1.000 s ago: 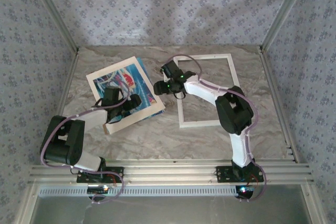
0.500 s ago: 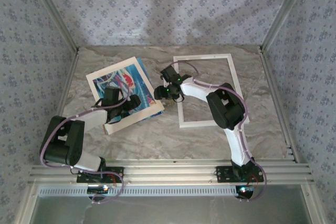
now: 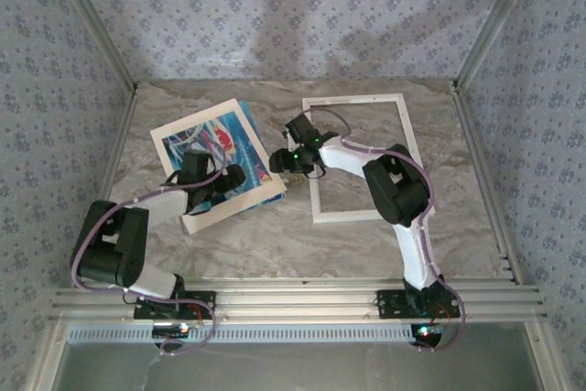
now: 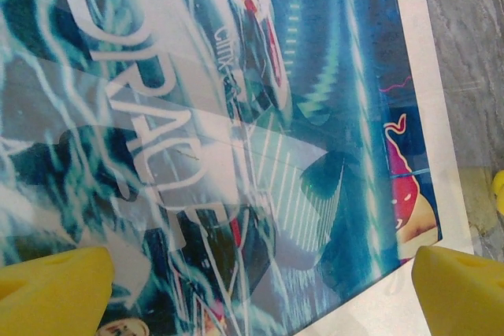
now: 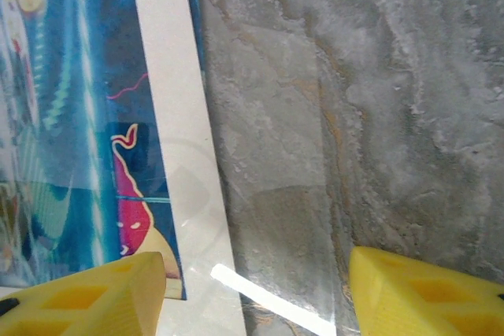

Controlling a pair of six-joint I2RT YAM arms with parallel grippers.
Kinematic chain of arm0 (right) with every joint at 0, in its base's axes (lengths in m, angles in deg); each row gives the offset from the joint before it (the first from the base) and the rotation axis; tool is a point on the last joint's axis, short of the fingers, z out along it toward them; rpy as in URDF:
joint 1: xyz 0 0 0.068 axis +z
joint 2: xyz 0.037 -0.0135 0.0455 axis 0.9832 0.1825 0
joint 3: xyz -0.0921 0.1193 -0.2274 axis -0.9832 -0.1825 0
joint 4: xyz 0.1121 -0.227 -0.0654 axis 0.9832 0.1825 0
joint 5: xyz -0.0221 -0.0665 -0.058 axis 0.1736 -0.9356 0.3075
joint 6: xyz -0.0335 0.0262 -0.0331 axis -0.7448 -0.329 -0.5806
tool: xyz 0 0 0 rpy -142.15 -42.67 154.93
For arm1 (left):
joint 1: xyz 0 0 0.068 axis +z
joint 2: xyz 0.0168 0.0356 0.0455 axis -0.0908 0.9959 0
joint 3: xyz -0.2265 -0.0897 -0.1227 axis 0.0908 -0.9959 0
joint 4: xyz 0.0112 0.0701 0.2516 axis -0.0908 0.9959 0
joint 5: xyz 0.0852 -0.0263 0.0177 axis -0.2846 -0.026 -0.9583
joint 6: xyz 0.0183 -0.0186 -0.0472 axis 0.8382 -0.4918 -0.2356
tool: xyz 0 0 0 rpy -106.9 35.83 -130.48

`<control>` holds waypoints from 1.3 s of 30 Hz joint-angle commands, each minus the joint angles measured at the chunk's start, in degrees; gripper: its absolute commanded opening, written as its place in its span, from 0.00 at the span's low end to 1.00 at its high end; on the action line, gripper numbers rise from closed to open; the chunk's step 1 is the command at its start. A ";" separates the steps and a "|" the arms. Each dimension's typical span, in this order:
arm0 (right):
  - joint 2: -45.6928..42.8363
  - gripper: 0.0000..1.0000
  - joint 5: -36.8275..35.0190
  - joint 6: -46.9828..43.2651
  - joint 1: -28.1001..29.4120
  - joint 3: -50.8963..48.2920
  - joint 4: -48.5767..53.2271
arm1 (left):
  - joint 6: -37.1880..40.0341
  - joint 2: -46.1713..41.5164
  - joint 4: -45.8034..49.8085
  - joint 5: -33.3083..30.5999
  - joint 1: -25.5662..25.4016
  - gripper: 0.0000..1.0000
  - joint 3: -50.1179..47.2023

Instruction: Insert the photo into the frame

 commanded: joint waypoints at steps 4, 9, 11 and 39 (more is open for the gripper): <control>-2.22 0.64 6.32 1.67 -0.21 -1.59 -4.18 | 0.06 2.18 3.34 -1.14 -0.26 0.99 -0.38; -3.40 0.64 8.30 2.64 -0.57 -3.05 -6.61 | 0.02 2.65 3.32 -1.13 -0.28 0.98 -0.42; -4.66 0.64 10.16 2.95 -0.90 -4.38 -9.21 | 0.02 2.90 3.32 -1.24 -0.30 0.99 -0.44; -4.88 0.31 16.24 7.00 -3.44 -8.76 -17.82 | 0.54 3.68 4.59 -0.70 -0.26 0.99 0.63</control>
